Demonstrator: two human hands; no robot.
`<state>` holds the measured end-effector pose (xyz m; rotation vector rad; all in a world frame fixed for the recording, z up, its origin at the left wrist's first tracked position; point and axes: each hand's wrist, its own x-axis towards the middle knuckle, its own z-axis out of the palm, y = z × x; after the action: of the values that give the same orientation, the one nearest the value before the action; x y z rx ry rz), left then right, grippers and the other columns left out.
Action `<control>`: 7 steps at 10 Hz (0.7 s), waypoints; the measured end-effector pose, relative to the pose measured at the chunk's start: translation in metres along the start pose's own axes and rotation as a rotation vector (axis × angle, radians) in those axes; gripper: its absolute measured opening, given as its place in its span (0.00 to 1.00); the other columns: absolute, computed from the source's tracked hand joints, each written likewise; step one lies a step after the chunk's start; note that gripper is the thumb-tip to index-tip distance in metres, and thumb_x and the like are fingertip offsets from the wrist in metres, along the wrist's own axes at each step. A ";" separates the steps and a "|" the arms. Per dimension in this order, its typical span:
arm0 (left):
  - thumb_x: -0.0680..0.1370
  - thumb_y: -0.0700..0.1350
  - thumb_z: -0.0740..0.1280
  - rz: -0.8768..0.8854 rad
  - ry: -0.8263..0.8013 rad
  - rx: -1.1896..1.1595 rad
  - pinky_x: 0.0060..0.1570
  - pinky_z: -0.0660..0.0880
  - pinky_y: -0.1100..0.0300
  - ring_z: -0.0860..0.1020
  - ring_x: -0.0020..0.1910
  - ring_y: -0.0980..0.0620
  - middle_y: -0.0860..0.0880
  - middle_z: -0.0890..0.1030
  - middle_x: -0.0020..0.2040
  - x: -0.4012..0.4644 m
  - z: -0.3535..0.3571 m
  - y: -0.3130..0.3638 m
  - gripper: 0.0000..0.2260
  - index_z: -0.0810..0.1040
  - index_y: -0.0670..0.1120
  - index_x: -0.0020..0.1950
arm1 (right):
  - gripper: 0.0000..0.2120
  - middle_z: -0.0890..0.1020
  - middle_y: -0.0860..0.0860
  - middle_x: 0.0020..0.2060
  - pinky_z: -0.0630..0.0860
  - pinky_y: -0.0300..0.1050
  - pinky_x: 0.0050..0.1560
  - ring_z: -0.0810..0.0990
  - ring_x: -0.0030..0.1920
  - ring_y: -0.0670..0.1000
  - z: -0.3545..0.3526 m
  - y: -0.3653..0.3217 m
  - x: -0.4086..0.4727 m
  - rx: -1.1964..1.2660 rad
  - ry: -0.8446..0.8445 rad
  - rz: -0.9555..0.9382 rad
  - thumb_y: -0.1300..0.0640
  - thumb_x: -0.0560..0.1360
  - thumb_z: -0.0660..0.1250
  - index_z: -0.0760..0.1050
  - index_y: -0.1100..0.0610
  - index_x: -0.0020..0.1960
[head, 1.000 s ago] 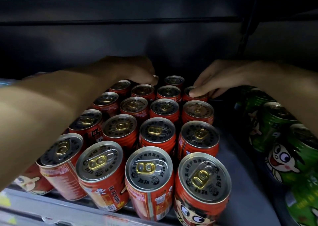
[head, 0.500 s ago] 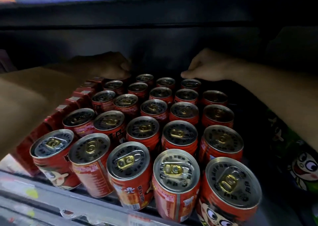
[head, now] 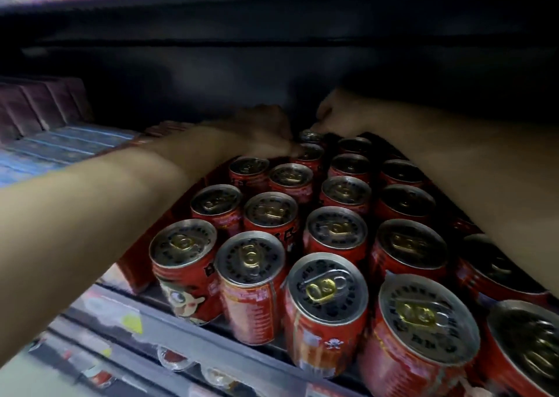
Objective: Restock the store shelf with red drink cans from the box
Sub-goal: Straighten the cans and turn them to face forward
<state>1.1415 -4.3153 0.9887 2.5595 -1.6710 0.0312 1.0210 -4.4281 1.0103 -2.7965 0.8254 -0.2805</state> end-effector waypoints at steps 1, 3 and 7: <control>0.72 0.68 0.66 0.013 -0.076 -0.066 0.40 0.75 0.59 0.80 0.43 0.55 0.55 0.81 0.43 -0.029 -0.015 0.011 0.20 0.82 0.52 0.47 | 0.22 0.77 0.60 0.64 0.72 0.46 0.61 0.75 0.63 0.59 0.005 -0.005 0.005 -0.055 -0.032 0.001 0.50 0.79 0.68 0.75 0.64 0.66; 0.72 0.68 0.65 0.062 -0.156 -0.126 0.42 0.74 0.59 0.78 0.45 0.57 0.54 0.80 0.45 -0.037 -0.011 0.020 0.21 0.81 0.52 0.50 | 0.22 0.81 0.58 0.59 0.76 0.50 0.59 0.79 0.59 0.59 0.003 0.006 0.015 -0.084 -0.104 0.069 0.47 0.76 0.71 0.79 0.62 0.61; 0.69 0.67 0.70 0.054 -0.069 -0.133 0.54 0.79 0.52 0.79 0.53 0.53 0.50 0.81 0.57 -0.060 -0.013 0.025 0.29 0.81 0.46 0.58 | 0.15 0.82 0.49 0.51 0.77 0.54 0.60 0.80 0.53 0.53 -0.006 0.005 0.012 -0.082 -0.214 0.059 0.43 0.74 0.72 0.83 0.53 0.53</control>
<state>1.0949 -4.2689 0.9996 2.4452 -1.7033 -0.1603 1.0268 -4.4401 1.0166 -2.8069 0.8831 0.0639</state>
